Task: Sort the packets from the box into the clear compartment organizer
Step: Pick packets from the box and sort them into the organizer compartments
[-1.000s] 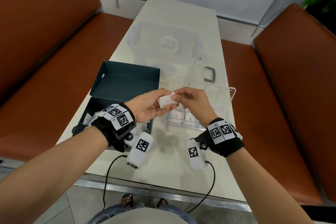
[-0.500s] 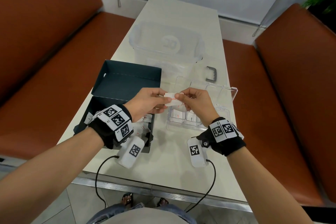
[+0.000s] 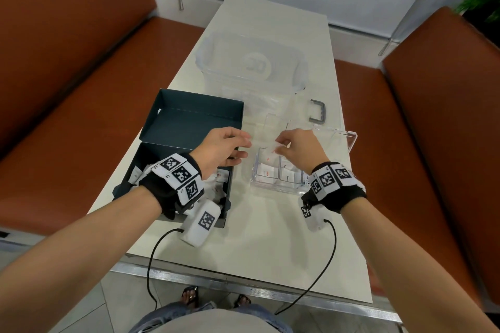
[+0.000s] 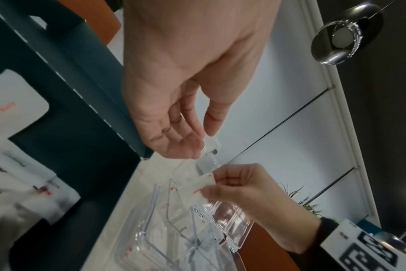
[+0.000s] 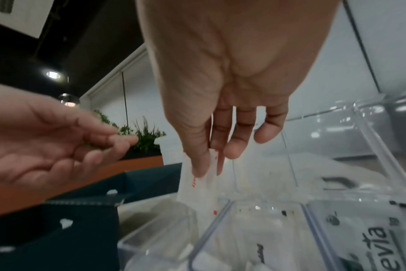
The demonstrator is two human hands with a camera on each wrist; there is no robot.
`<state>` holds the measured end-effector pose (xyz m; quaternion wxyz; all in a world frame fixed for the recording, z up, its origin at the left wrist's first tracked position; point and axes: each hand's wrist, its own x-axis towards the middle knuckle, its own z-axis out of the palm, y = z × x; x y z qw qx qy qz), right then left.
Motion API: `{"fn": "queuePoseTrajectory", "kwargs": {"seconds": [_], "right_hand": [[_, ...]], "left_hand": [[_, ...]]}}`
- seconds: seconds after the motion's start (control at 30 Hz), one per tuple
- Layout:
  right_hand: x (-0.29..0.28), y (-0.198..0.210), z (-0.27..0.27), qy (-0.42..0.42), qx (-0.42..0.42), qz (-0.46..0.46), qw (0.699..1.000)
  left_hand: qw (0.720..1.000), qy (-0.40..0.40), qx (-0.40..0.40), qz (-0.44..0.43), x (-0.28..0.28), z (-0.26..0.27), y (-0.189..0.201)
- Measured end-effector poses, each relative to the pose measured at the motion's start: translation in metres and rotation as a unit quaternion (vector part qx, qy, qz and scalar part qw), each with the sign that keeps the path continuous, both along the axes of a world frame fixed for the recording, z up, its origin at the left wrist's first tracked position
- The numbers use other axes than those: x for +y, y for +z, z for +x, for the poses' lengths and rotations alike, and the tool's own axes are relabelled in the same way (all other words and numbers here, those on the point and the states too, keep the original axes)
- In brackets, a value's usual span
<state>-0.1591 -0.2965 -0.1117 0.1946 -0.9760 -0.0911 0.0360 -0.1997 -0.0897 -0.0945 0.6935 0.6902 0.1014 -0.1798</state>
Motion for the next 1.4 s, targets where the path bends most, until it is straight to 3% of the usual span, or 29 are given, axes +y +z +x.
{"fn": "queuePoseTrajectory", "kwargs": {"seconds": [0.1,0.33,1.07,1.23,1.4], "right_hand": [[0.007,-0.014,0.002,0.026,-0.025,-0.099,0.994],[0.020,-0.037,0.001,0.056,-0.051,-0.191,0.979],[0.031,-0.039,-0.002,0.055,-0.053,-0.216,0.973],[0.031,-0.015,-0.009,0.039,-0.080,-0.158,0.983],[0.049,0.040,-0.011,0.073,-0.095,0.078,0.990]], "left_hand": [[1.000,0.002,0.004,0.002,0.002,-0.001,0.000],[1.000,0.002,0.008,-0.007,0.005,-0.004,0.001],[1.000,-0.004,0.019,0.005,0.013,-0.007,0.002],[1.000,-0.019,0.012,0.014,0.024,-0.005,0.005],[0.998,-0.027,0.004,0.049,0.058,-0.001,0.011]]}}
